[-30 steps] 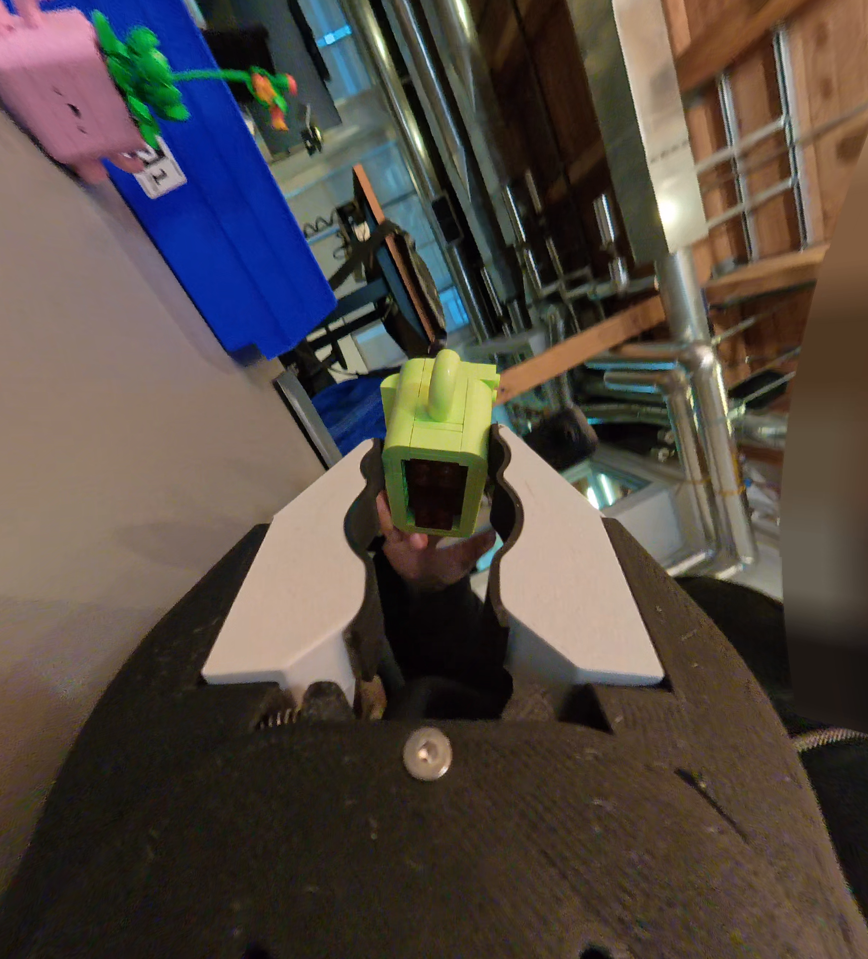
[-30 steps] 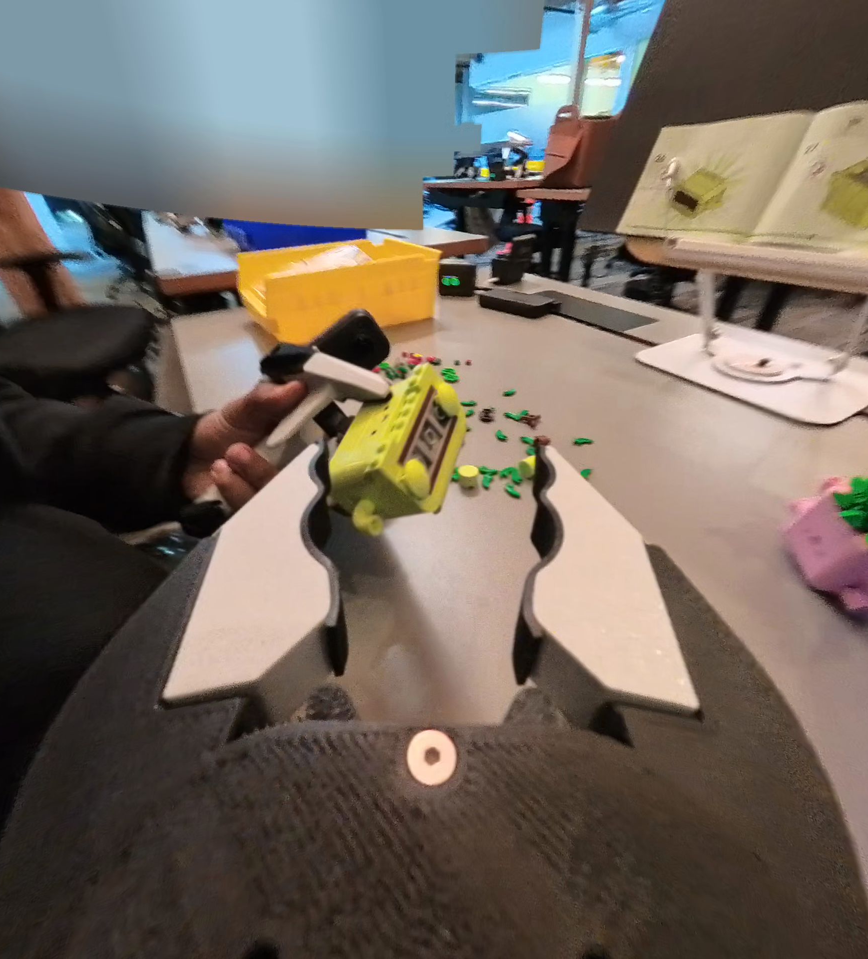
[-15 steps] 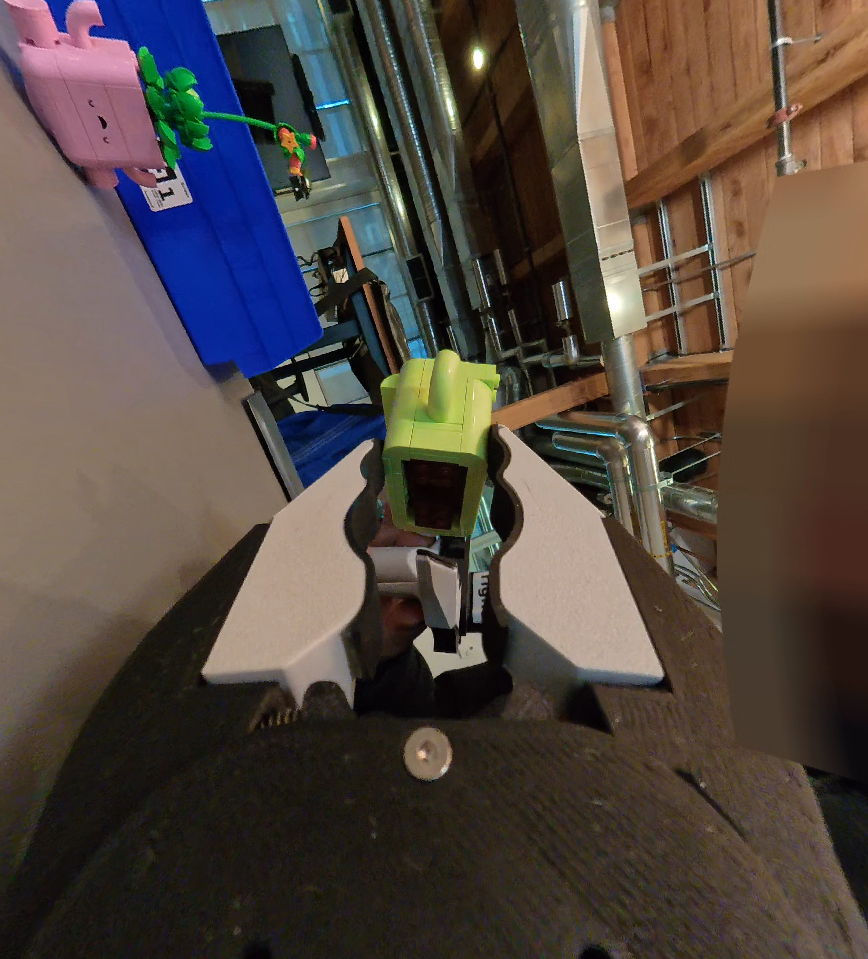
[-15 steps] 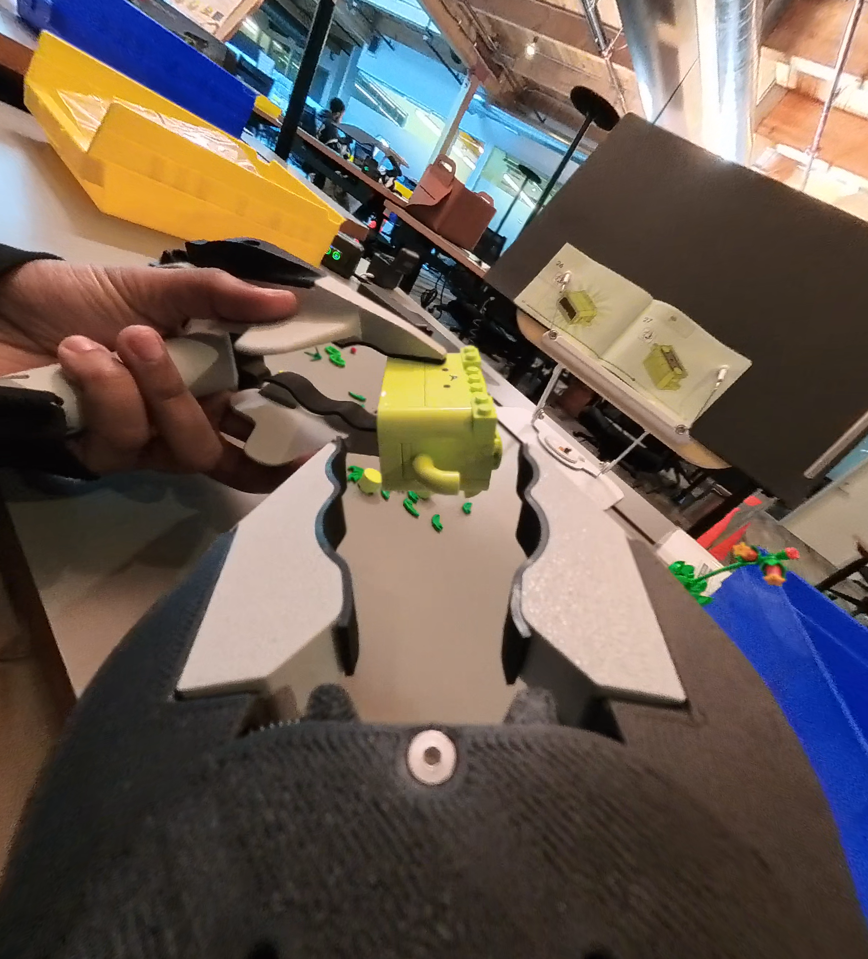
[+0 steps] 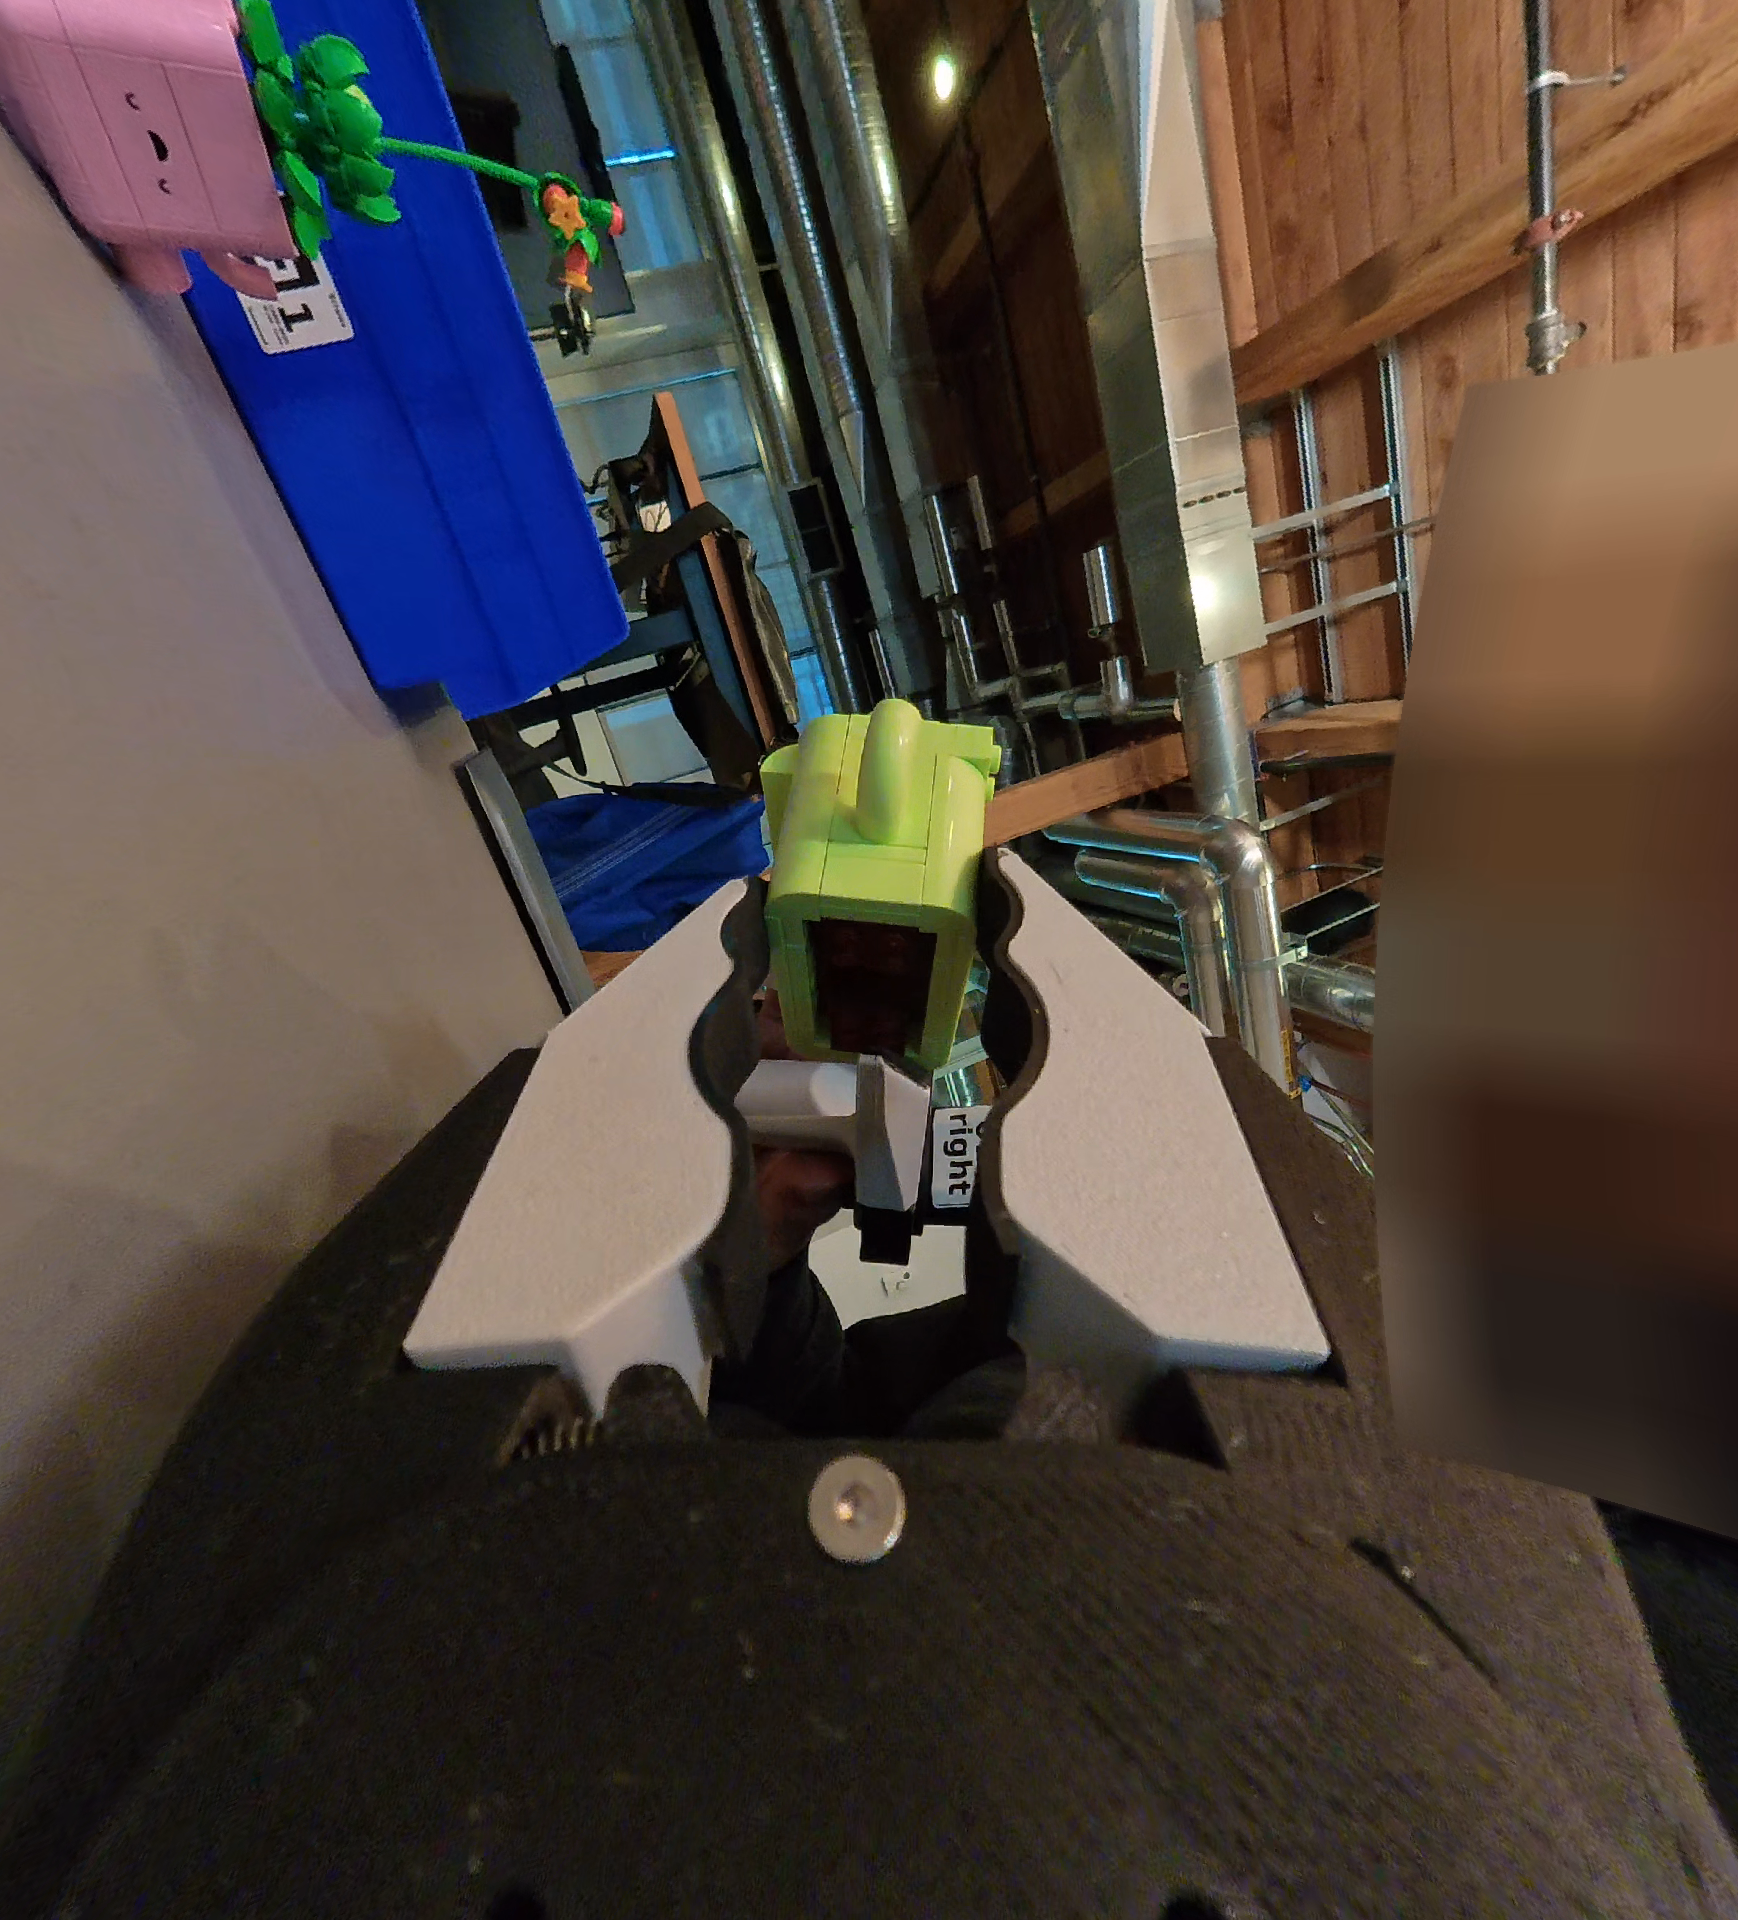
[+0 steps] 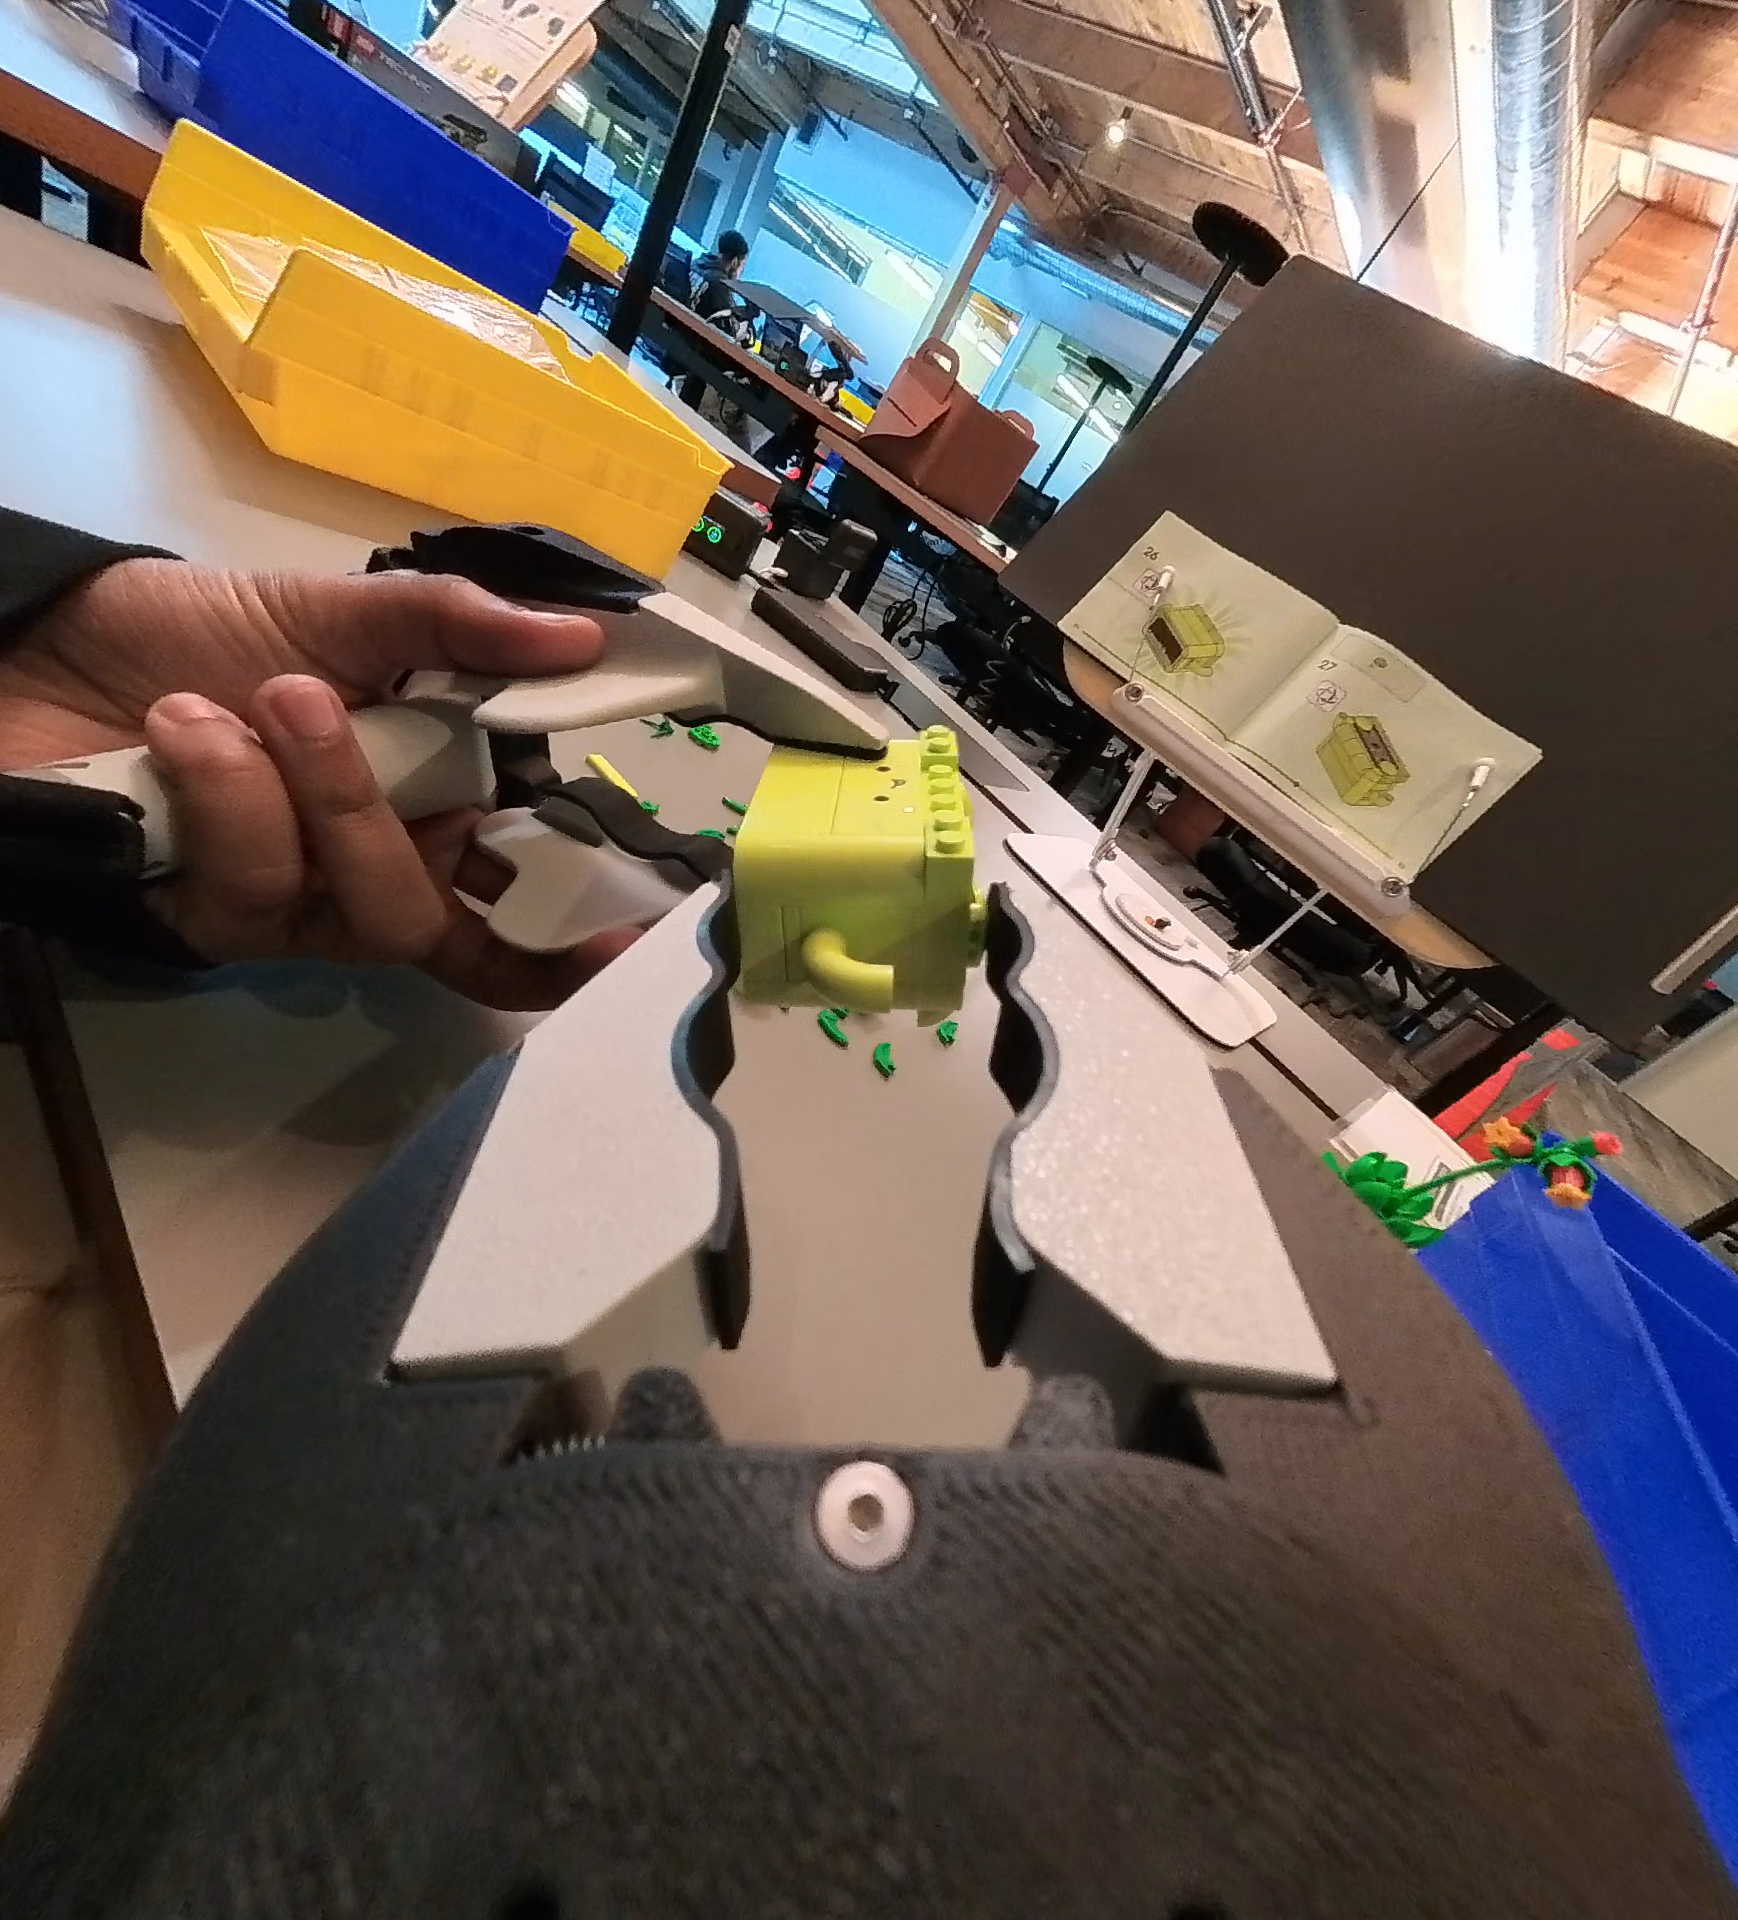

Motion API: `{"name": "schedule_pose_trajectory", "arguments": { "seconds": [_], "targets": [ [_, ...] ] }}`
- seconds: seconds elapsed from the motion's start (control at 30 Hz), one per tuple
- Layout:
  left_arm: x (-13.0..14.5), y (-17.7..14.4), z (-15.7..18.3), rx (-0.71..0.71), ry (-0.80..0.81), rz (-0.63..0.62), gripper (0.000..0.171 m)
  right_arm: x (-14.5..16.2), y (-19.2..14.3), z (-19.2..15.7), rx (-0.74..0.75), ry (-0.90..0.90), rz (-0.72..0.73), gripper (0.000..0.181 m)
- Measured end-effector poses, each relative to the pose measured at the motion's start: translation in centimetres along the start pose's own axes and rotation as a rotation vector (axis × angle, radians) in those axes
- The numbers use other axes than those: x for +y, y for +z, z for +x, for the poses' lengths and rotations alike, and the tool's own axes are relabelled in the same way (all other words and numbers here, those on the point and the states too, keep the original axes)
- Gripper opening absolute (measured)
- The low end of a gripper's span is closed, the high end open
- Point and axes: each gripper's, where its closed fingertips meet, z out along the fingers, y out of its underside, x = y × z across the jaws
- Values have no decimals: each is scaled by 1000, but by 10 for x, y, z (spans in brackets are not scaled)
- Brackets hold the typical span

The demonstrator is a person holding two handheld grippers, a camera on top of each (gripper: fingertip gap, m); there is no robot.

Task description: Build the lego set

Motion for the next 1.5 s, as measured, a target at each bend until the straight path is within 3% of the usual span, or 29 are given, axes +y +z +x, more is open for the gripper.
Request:
{"name": "schedule_pose_trajectory", "arguments": {
  "seconds": [0.6, 1.0, 1.5],
  "targets": [
    [4, 0, 0, 16, 1, -13, 39, 2, -4, -1, -46, -36, -22, 45],
    [14, 5, 6, 15, 43, -73, 39, -2, -8, -1, -97, 33, 23, 49],
    [13, 3, 3, 21, -4, -73, 40, -2, -9, -6, -101, -82, 1, 47]
  ]
}}
